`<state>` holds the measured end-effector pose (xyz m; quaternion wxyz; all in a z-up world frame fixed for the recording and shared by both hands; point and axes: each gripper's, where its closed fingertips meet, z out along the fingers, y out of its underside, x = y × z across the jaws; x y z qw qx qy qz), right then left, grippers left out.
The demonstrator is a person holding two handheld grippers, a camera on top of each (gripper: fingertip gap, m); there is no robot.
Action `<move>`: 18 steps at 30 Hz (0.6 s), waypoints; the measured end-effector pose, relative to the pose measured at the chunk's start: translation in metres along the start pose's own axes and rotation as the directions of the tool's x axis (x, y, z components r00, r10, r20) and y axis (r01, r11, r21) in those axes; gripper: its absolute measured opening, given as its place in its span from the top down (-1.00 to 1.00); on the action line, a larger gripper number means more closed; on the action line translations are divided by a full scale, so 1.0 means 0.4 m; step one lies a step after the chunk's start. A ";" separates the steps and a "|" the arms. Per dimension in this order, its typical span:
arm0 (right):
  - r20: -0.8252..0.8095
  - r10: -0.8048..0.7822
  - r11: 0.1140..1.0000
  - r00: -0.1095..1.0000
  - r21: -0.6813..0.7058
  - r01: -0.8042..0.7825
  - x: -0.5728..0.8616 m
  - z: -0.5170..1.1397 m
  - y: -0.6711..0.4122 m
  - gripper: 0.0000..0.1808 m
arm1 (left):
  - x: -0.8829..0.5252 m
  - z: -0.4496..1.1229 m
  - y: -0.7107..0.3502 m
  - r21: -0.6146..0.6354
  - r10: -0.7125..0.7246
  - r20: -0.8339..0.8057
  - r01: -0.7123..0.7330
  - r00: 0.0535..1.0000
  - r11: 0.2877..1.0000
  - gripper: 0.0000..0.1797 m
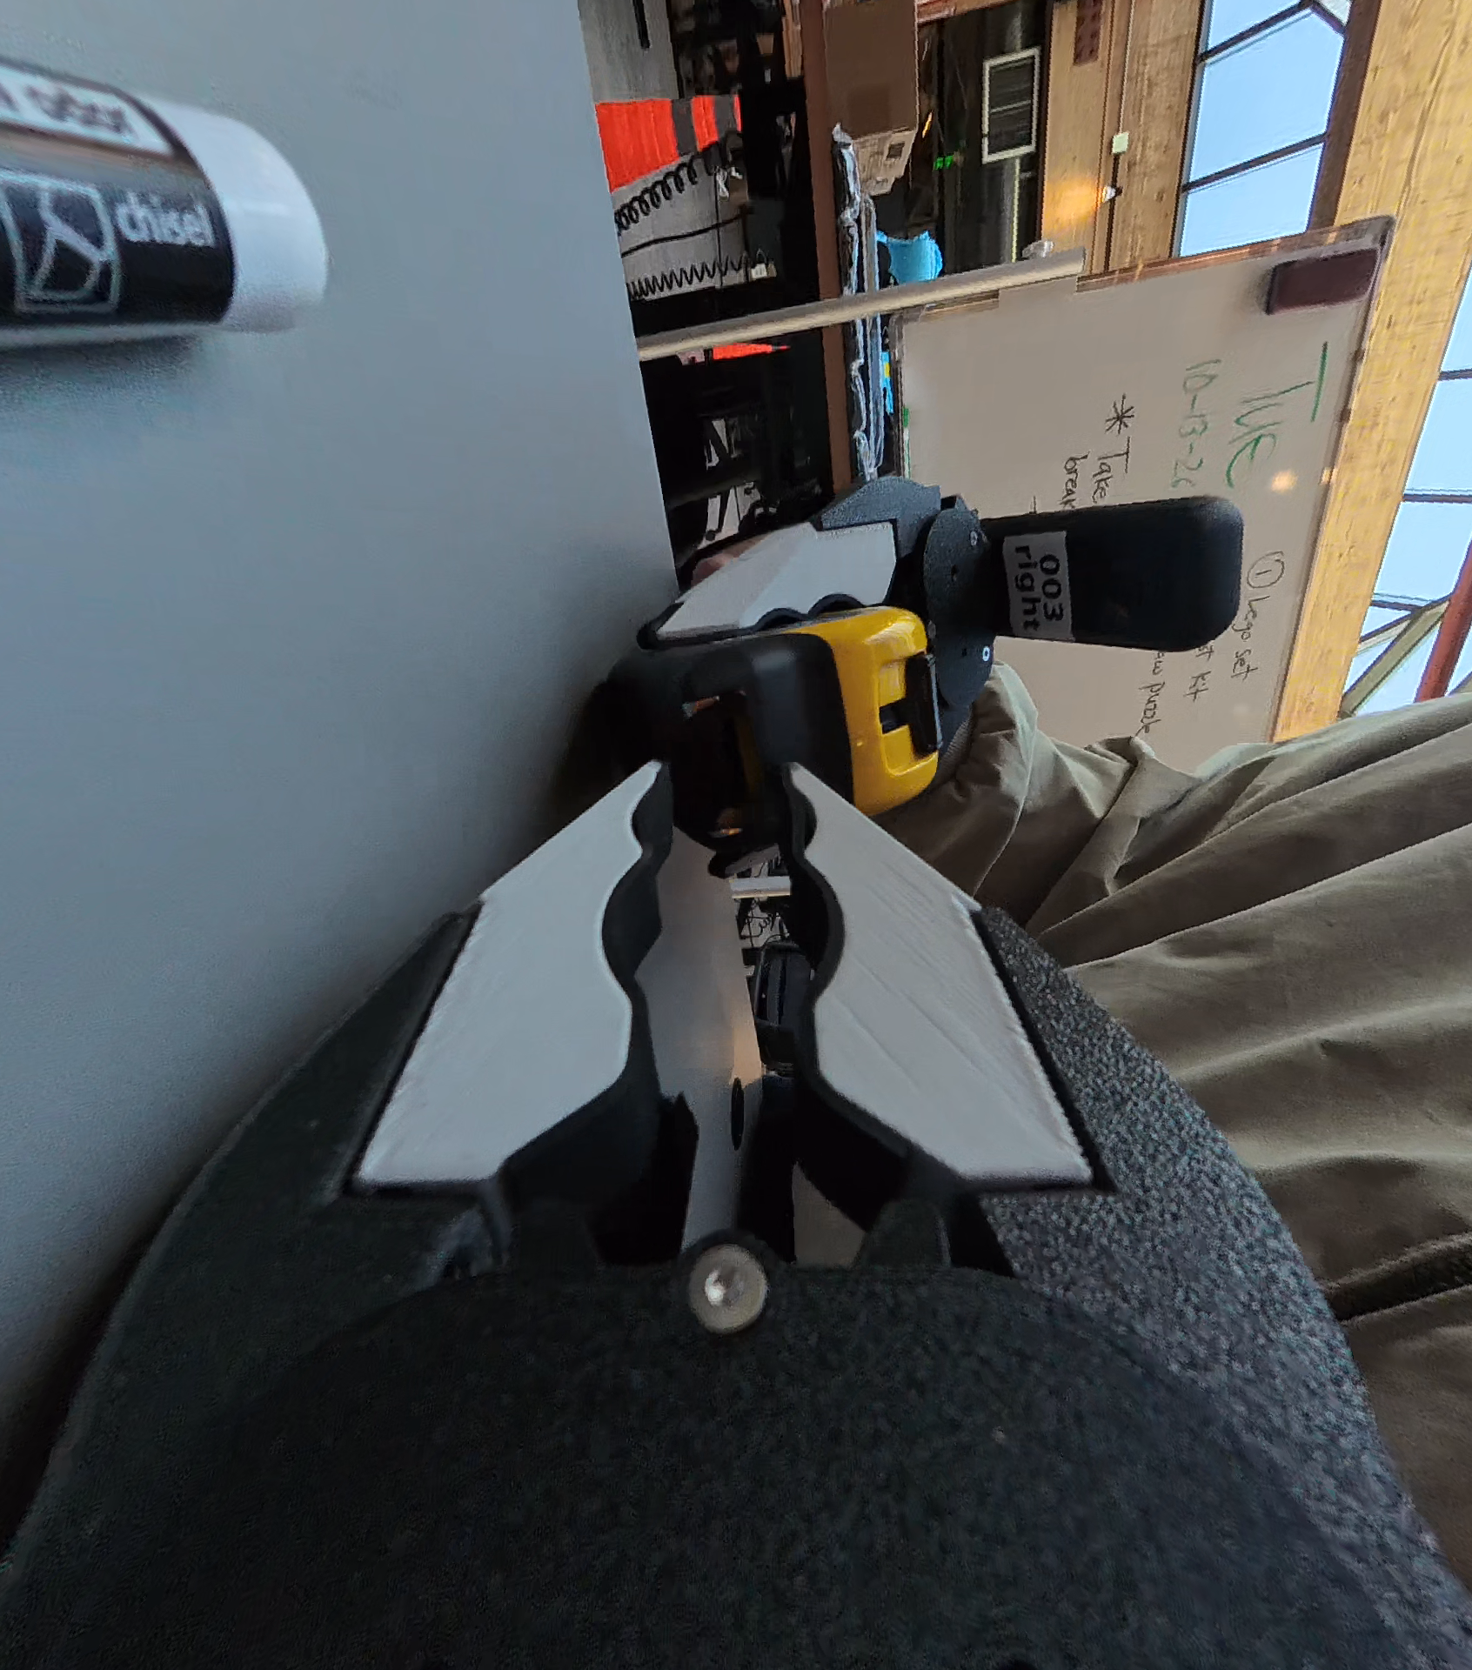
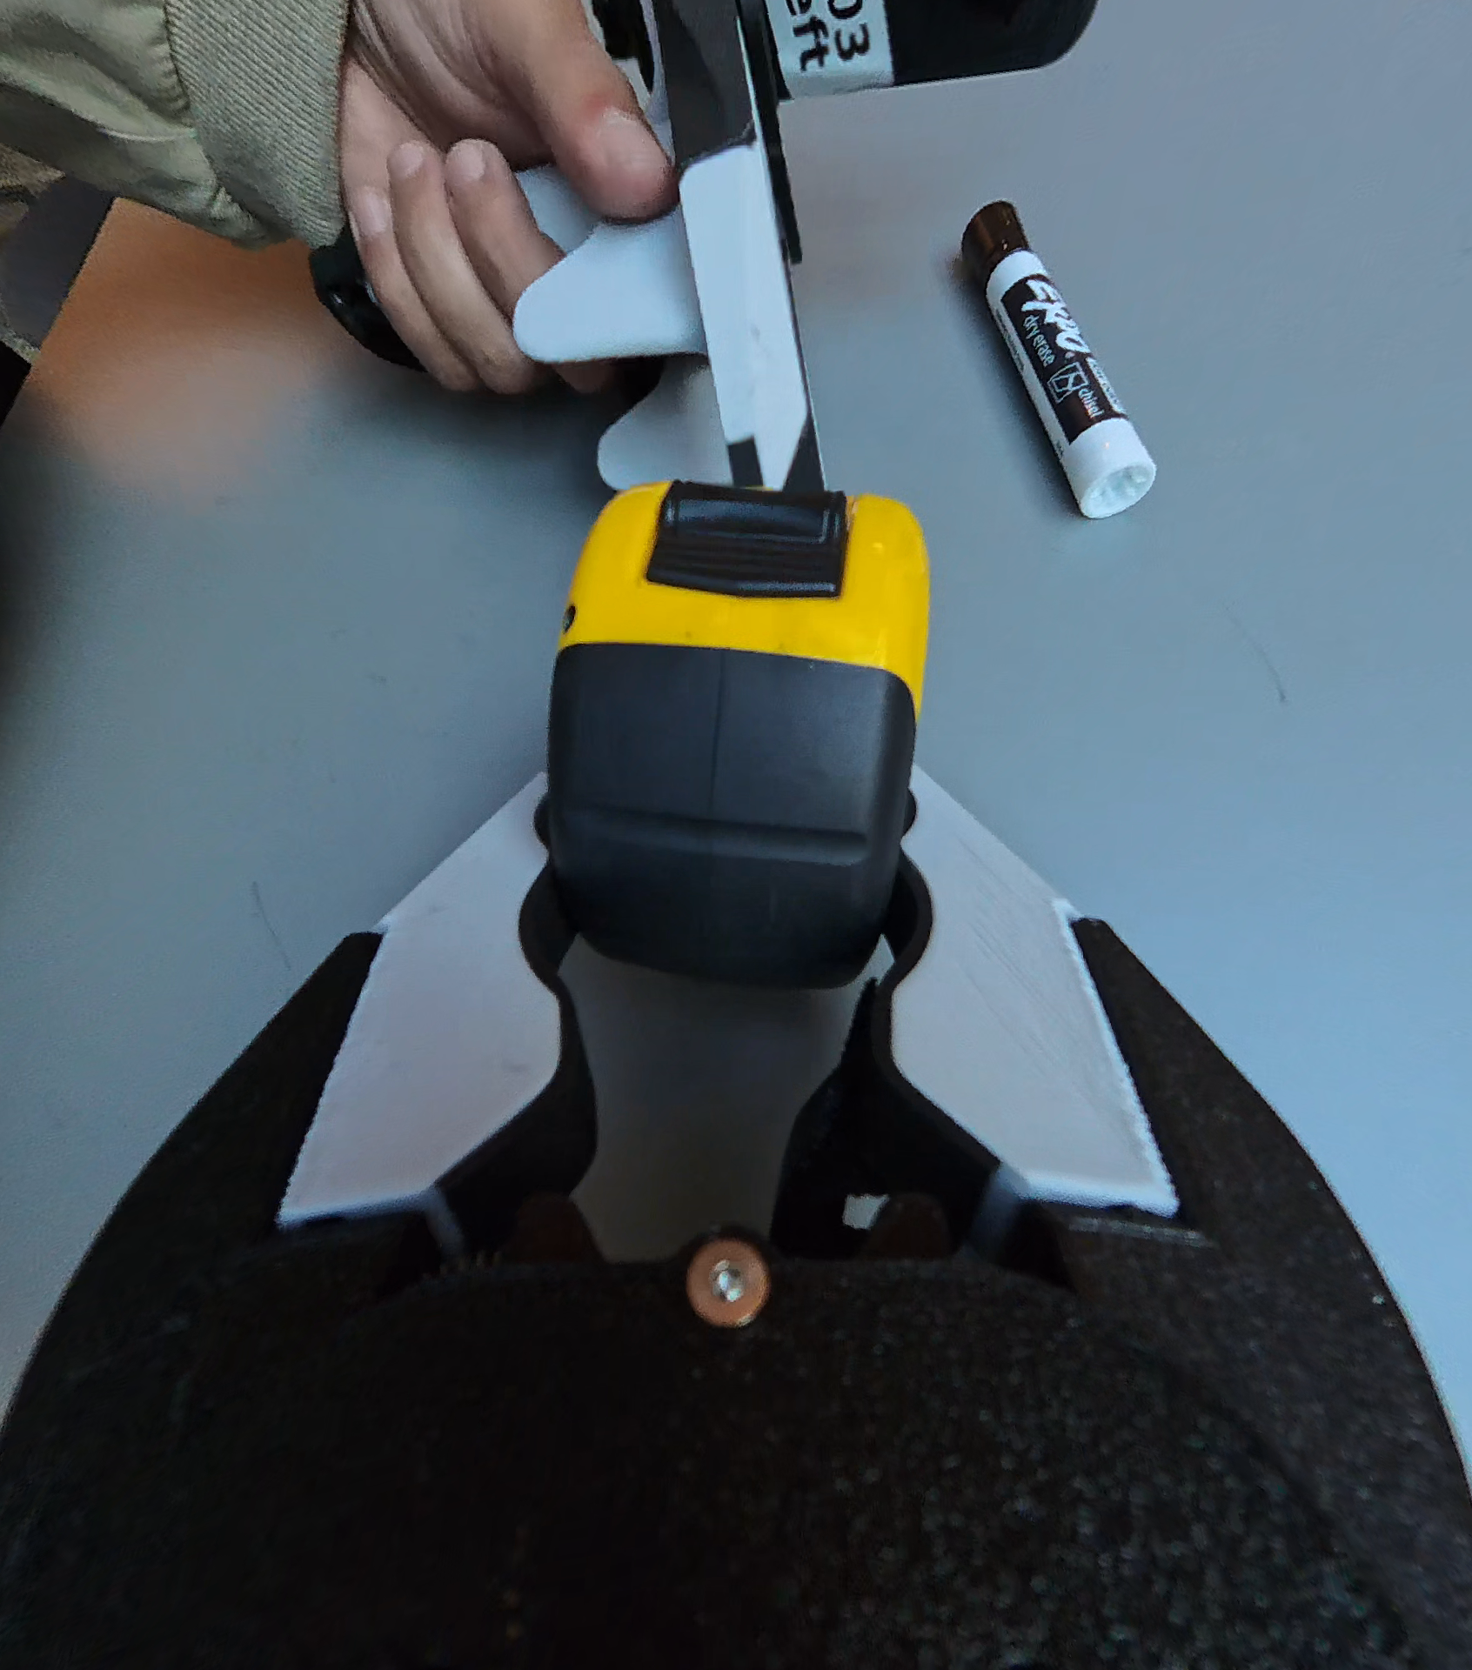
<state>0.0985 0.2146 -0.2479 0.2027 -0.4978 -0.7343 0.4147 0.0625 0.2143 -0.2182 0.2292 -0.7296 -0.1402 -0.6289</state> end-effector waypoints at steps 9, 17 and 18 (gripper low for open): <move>-0.037 0.232 0.971 0.972 -0.054 -0.234 -0.021 0.025 0.011 0.00 | 0.013 0.023 -0.018 -0.034 0.042 0.036 -0.041 0.998 0.999 0.92; -0.017 0.121 0.969 0.992 -0.213 -0.122 0.020 0.062 -0.040 0.21 | -0.001 -0.080 -0.036 -0.017 0.068 0.124 -0.067 0.990 0.998 0.91; -0.016 0.094 0.969 0.995 -0.230 -0.095 0.037 0.073 -0.048 0.21 | 0.003 -0.113 -0.053 0.013 0.072 0.120 -0.074 0.990 0.997 0.92</move>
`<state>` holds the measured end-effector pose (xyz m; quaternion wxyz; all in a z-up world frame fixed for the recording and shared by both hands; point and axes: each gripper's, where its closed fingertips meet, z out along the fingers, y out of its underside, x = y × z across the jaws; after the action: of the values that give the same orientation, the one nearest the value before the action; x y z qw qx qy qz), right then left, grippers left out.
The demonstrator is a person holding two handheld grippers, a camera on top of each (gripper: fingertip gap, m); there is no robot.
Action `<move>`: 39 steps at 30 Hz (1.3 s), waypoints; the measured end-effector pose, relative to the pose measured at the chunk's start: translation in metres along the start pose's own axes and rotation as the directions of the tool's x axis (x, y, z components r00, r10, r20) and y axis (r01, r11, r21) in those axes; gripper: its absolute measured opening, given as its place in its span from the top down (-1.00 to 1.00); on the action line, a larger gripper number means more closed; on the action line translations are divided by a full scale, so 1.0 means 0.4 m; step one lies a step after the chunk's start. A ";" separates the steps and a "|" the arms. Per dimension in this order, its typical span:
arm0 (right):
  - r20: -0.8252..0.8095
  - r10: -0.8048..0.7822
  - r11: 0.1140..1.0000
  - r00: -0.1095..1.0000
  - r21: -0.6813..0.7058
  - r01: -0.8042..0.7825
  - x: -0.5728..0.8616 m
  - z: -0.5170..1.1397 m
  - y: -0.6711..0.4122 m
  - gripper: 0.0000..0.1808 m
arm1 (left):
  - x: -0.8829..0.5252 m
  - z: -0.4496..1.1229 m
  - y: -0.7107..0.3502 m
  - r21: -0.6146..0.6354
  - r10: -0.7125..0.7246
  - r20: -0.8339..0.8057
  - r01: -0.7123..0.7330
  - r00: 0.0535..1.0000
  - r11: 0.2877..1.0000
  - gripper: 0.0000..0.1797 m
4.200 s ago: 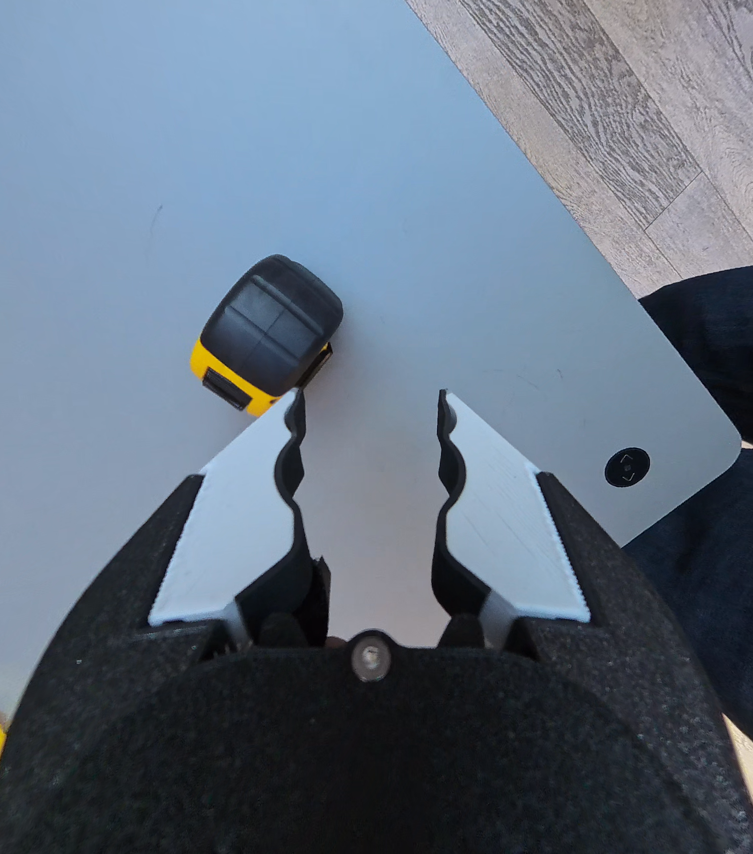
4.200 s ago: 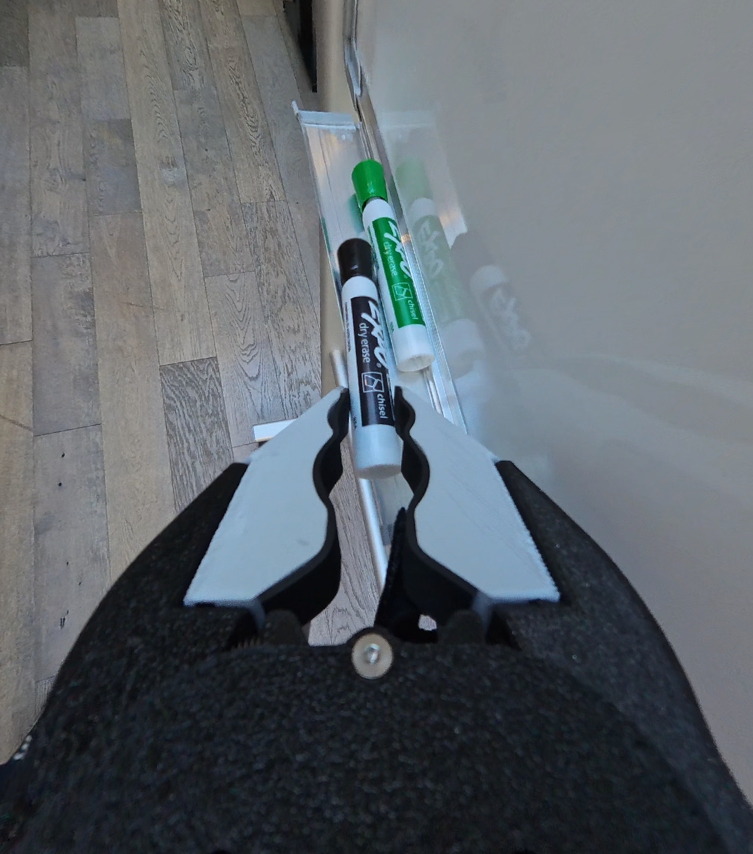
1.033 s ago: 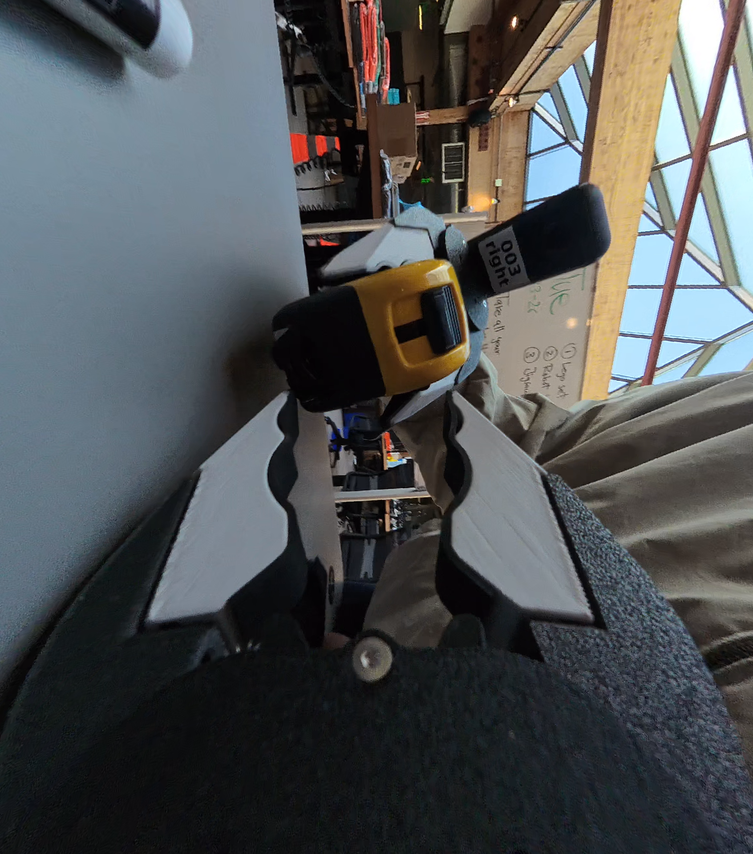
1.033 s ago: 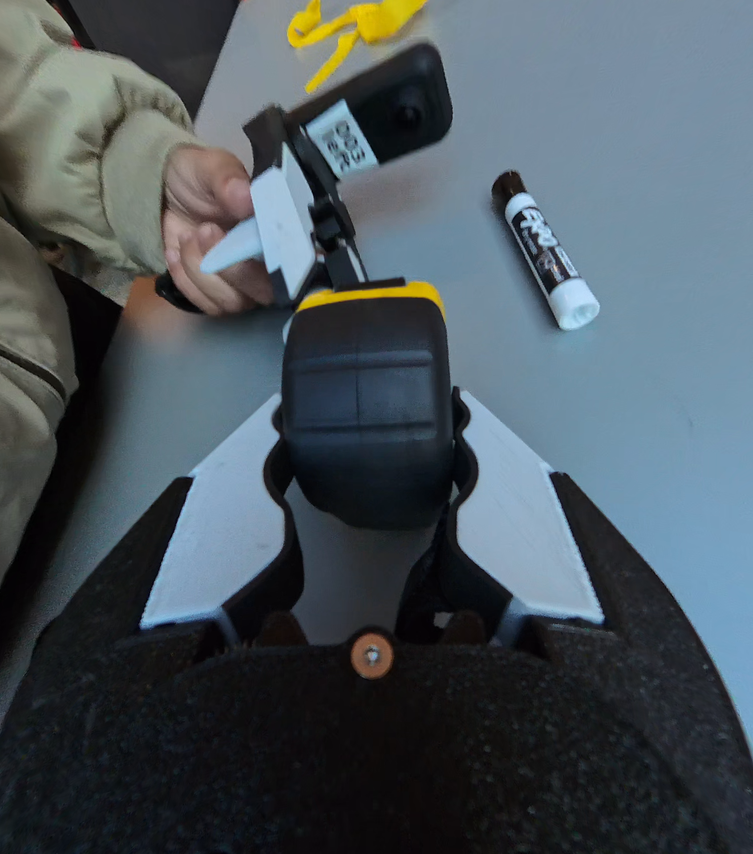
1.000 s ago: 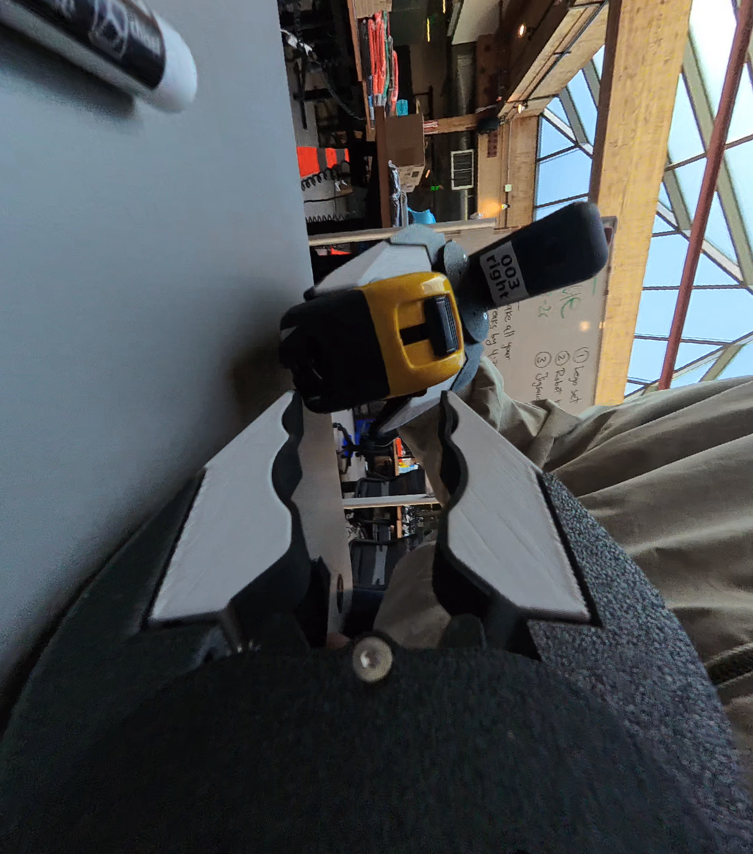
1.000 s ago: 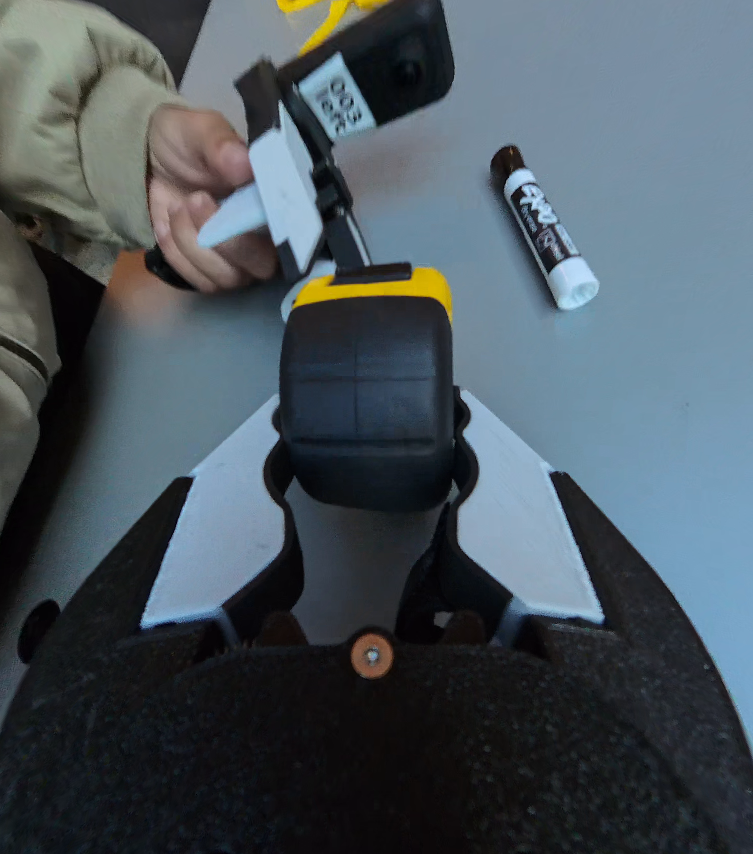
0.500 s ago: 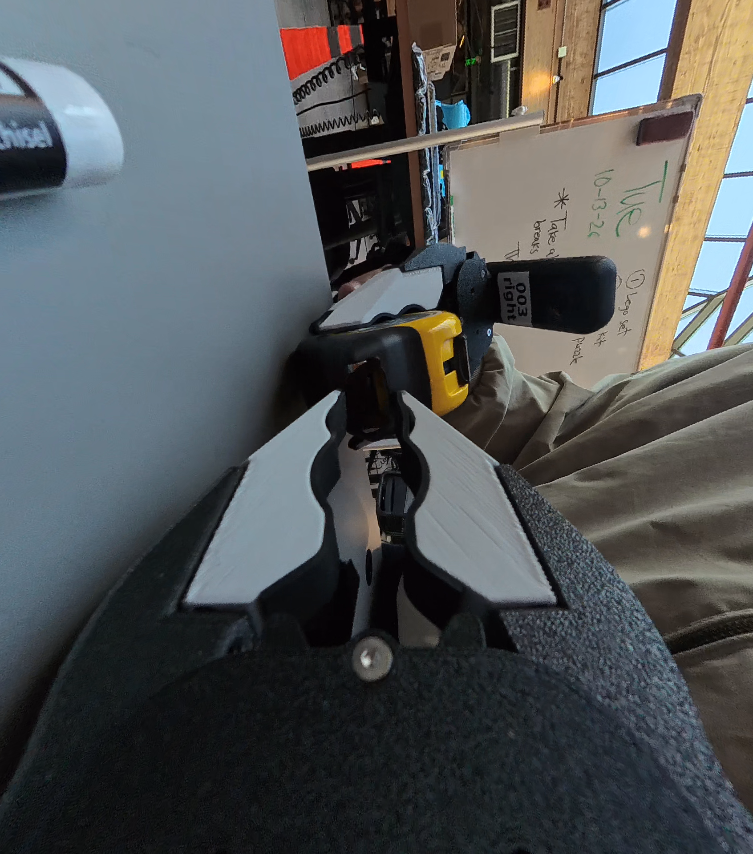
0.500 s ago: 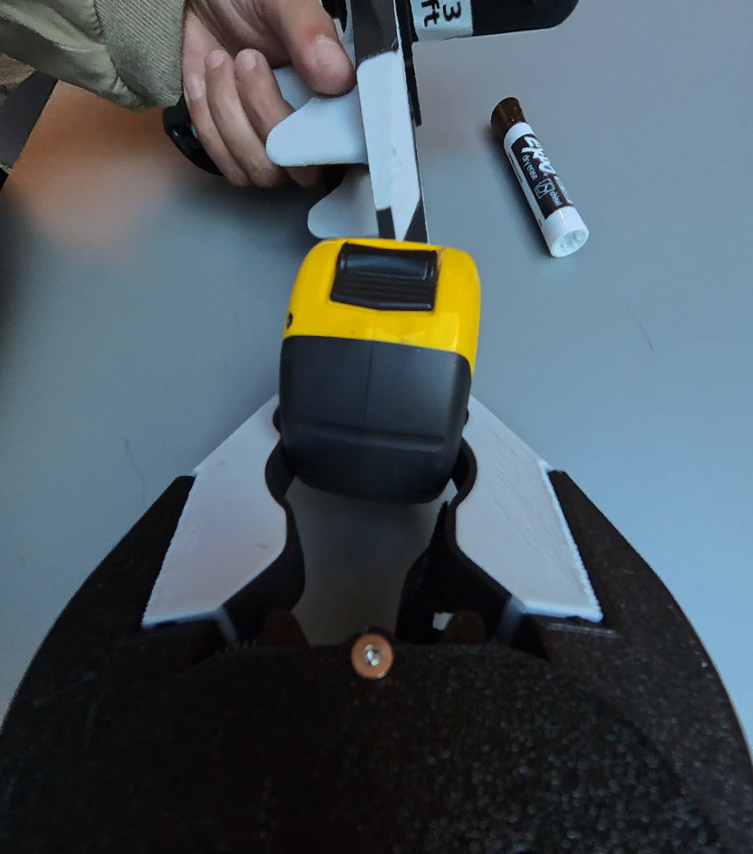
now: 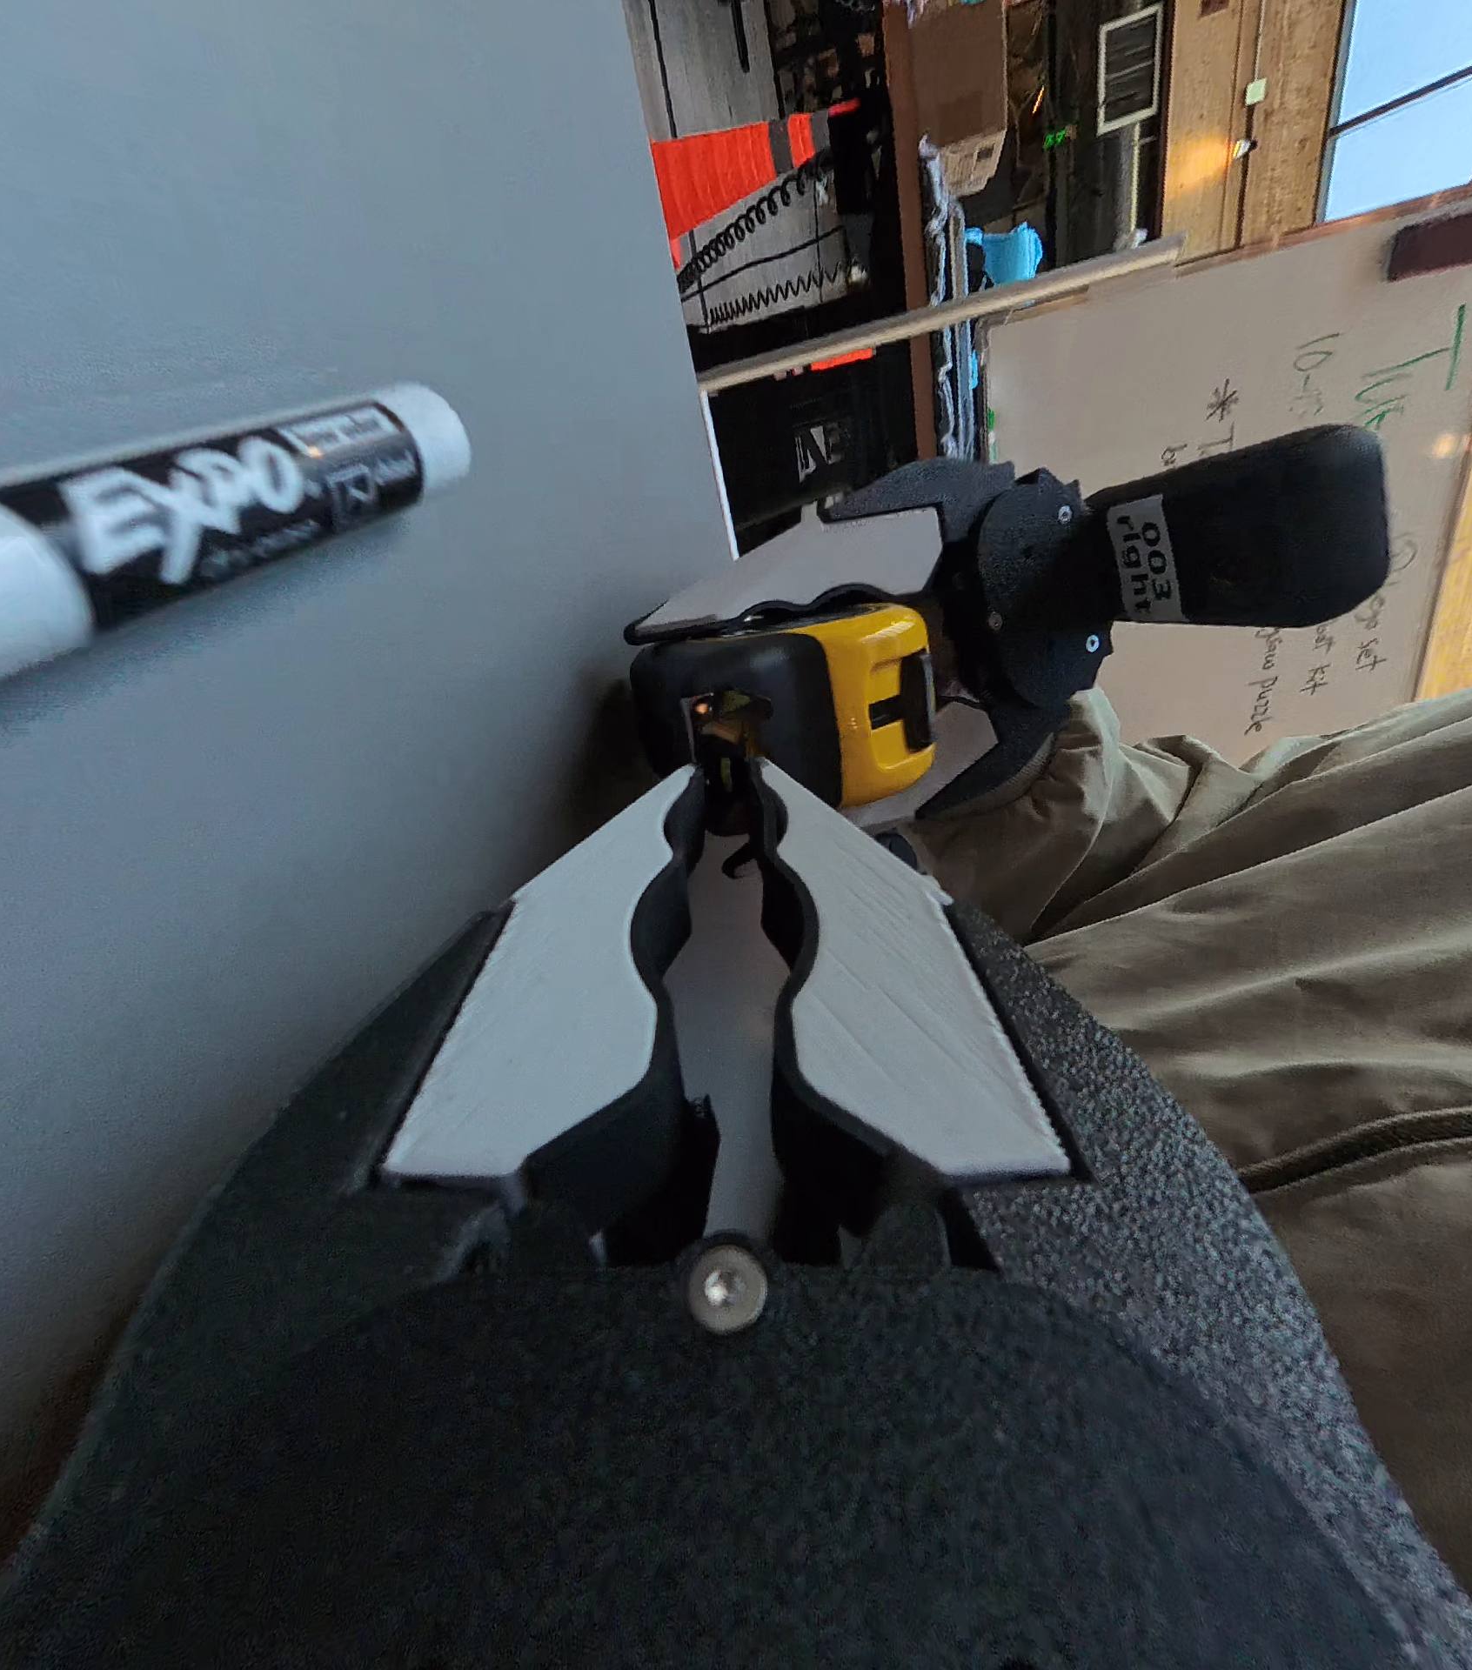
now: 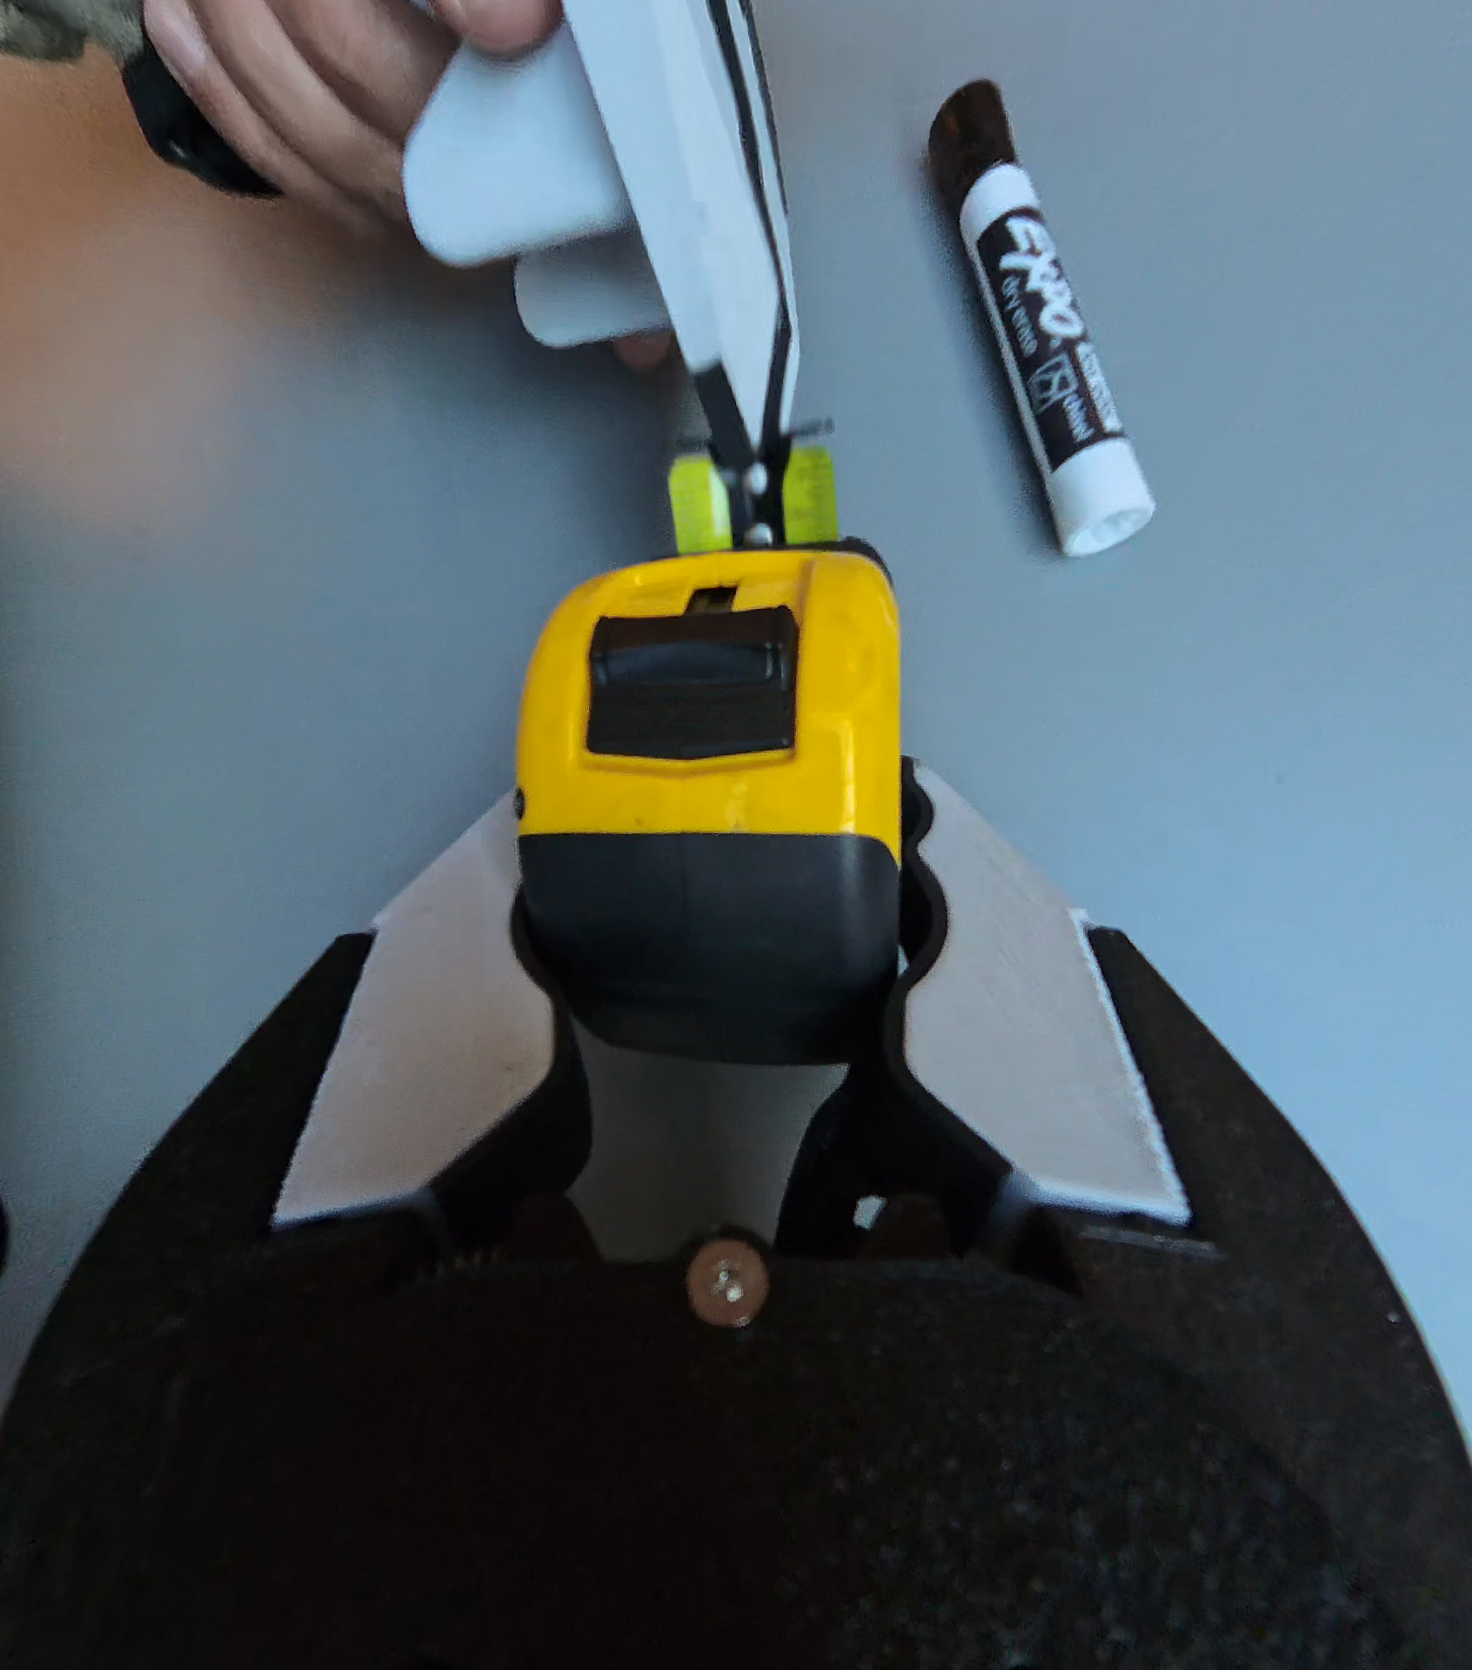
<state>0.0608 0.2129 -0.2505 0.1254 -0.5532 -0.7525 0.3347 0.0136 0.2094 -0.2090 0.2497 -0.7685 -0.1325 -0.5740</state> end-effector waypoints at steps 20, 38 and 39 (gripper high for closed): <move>0.077 -0.101 0.926 0.992 -0.358 0.122 0.183 -0.017 -0.029 0.23 | -0.124 -0.262 -0.129 0.166 -0.118 -0.081 0.130 0.990 0.977 0.91; 0.194 -0.208 0.854 0.959 -0.441 0.275 0.180 -0.023 -0.003 0.24 | -0.161 -0.185 -0.034 0.249 -0.071 0.218 0.015 0.973 0.968 0.88; 0.200 -0.196 0.861 0.960 -0.433 0.266 0.182 -0.021 -0.007 0.24 | -0.163 -0.182 -0.037 0.252 -0.075 0.229 0.015 0.971 0.968 0.88</move>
<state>0.0375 0.2822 -0.2555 -0.0249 -0.4462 -0.8779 0.1718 -0.0731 0.1881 -0.2515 0.3132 -0.7909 -0.2497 -0.4627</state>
